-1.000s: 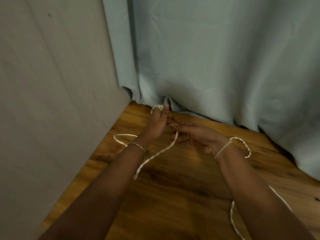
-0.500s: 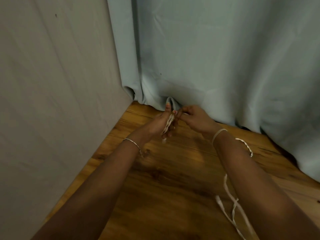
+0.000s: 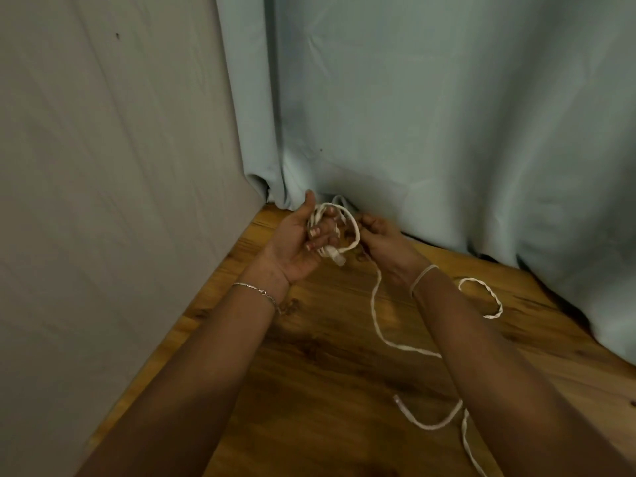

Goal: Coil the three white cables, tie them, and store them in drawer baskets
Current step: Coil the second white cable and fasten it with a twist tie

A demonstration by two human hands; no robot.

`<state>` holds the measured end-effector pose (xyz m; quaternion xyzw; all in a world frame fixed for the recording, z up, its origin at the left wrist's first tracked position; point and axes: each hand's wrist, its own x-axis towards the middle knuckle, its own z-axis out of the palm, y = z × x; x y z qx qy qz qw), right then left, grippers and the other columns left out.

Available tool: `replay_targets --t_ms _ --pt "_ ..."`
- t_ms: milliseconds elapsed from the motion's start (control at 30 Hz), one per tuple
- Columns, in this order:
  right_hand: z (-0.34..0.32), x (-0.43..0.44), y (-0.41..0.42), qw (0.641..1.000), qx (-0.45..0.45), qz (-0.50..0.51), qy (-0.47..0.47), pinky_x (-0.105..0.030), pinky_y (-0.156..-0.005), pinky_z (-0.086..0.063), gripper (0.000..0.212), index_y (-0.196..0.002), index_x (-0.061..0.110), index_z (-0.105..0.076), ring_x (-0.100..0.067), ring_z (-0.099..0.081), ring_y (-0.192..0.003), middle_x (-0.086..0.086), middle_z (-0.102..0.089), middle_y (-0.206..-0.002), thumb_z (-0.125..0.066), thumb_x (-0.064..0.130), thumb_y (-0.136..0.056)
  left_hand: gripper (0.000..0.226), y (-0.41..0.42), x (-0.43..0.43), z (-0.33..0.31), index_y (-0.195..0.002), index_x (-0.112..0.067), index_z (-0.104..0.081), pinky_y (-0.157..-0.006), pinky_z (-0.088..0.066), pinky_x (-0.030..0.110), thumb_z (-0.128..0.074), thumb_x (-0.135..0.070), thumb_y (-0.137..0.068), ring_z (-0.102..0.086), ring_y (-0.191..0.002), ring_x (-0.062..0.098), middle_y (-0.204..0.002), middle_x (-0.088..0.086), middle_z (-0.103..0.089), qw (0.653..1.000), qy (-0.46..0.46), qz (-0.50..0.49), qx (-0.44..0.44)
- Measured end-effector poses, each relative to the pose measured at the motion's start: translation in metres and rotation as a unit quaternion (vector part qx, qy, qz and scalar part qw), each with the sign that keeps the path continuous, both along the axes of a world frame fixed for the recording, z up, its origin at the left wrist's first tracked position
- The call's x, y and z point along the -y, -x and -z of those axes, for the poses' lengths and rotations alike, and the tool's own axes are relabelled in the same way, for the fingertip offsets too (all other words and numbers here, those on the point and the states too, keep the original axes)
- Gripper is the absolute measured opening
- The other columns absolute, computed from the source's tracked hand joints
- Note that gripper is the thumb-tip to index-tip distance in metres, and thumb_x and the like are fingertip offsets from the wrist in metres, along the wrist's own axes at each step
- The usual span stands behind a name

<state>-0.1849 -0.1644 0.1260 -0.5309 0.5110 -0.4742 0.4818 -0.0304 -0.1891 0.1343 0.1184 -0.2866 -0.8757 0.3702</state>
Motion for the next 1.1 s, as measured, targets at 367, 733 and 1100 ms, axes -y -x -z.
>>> replay_targets --t_ms 367,733,1100 --pt "0.005 -0.024 -0.019 0.963 -0.227 -0.138 -0.048 -0.018 -0.044 -0.040 0.023 -0.080 0.010 -0.059 -0.005 -0.046 -0.043 -0.004 -0.052 -0.064 -0.047 0.015 -0.099 0.036 0.007 0.012 0.000 -0.082 -0.011 -0.048 -0.055 -0.055 0.025 -0.030 -0.033 -0.103 -0.066 -0.058 0.015 -0.066 0.004 -0.072 0.954 -0.053 -0.289 0.066" --pt "-0.017 -0.014 -0.023 0.906 -0.411 -0.052 0.083 -0.027 -0.055 -0.036 0.020 -0.074 0.010 -0.066 -0.007 -0.054 -0.056 -0.003 -0.062 -0.065 -0.059 0.020 -0.090 0.052 -0.001 0.006 0.040 -0.058 -0.014 -0.040 -0.052 -0.043 0.027 -0.032 -0.040 -0.101 -0.047 -0.043 0.014 -0.048 0.001 -0.047 0.787 0.251 -0.259 0.501" --pt "-0.003 0.004 -0.007 0.976 -0.201 0.066 0.056 -0.030 -0.067 -0.048 0.024 -0.082 0.007 -0.068 -0.015 -0.062 -0.072 -0.007 -0.067 -0.076 -0.067 0.031 -0.087 0.081 0.003 -0.017 0.026 -0.083 -0.013 -0.070 -0.064 -0.051 0.027 -0.011 -0.068 -0.090 -0.050 -0.082 0.029 -0.098 0.025 -0.056 0.940 0.133 -0.023 0.313"
